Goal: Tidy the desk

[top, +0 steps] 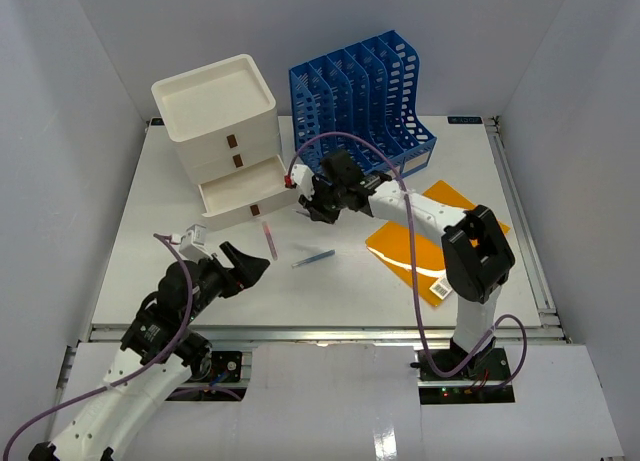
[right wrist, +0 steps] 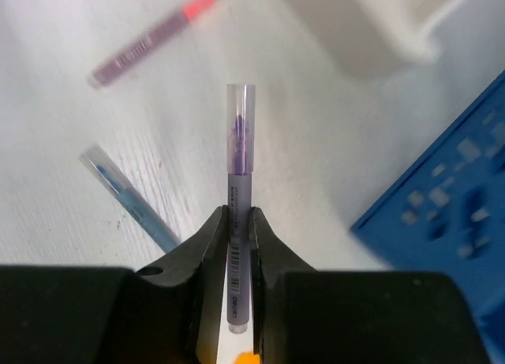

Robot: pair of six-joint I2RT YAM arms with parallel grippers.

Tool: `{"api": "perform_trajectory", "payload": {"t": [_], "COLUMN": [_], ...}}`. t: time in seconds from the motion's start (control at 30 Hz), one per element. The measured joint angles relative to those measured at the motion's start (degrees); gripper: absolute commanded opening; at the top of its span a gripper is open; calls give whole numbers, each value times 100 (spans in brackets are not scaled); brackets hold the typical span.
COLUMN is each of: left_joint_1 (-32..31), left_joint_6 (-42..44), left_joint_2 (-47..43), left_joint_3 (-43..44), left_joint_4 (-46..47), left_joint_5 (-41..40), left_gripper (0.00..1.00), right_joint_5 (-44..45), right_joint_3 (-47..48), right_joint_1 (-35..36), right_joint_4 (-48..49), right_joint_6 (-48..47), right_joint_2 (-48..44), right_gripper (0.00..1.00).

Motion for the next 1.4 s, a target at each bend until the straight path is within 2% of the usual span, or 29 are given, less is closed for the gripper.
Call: {"api": "perform_trajectory", "payload": {"t": [0.1, 0.2, 0.33, 0.5, 0.57, 0.63, 0.67, 0.8, 0.87, 1.0, 1.13, 1.3, 1.4], "left_joint_1": [0, 0, 0, 0, 0, 0, 0, 0, 0, 0, 0, 0, 0], "left_joint_6": [-116, -228, -446, -729, -785, -814, -826, -868, -886, -905, -812, -523, -322], "left_joint_2": [81, 131, 161, 256, 333, 421, 467, 734, 887, 1339, 2271, 3838, 4809], "left_joint_3": [-90, -123, -244, -376, -376, -376, -376, -376, -376, -375, -335, 45, 564], "left_joint_4": [62, 104, 181, 127, 112, 107, 104, 104, 122, 357, 805, 1219, 1340], "left_joint_5": [11, 14, 33, 27, 11, -15, -34, -129, -157, -264, -433, -840, -1166], "left_gripper": [98, 98, 97, 96, 96, 96, 96, 92, 87, 80, 74, 76, 75], "right_joint_5": [-152, -12, 422, 858, 970, 1072, 1118, 1167, 1150, 536, -1154, -2629, -3165], "right_joint_3": [1034, 2320, 3621, 3886, 3886, 3886, 3886, 3899, 3863, 3209, 2058, -283, -1490], "right_joint_1": [124, 321, 615, 829, 837, 829, 827, 794, 786, 689, 257, -698, -1178], "right_joint_4": [-391, -680, -564, -264, -169, -50, 29, 216, 218, -138, -793, -974, -941], "right_joint_6": [-974, -1793, -2609, -3104, -3164, -3170, -3158, -3088, -2959, -2513, -2150, -1918, -1850], "right_joint_2": [33, 464, 1390, 2313, 2553, 2701, 2749, 2723, 2613, 1728, 82, -2172, -2889], "right_gripper": [8, 10, 20, 35, 50, 76, 81, 87, 89, 89, 90, 90, 91]}}
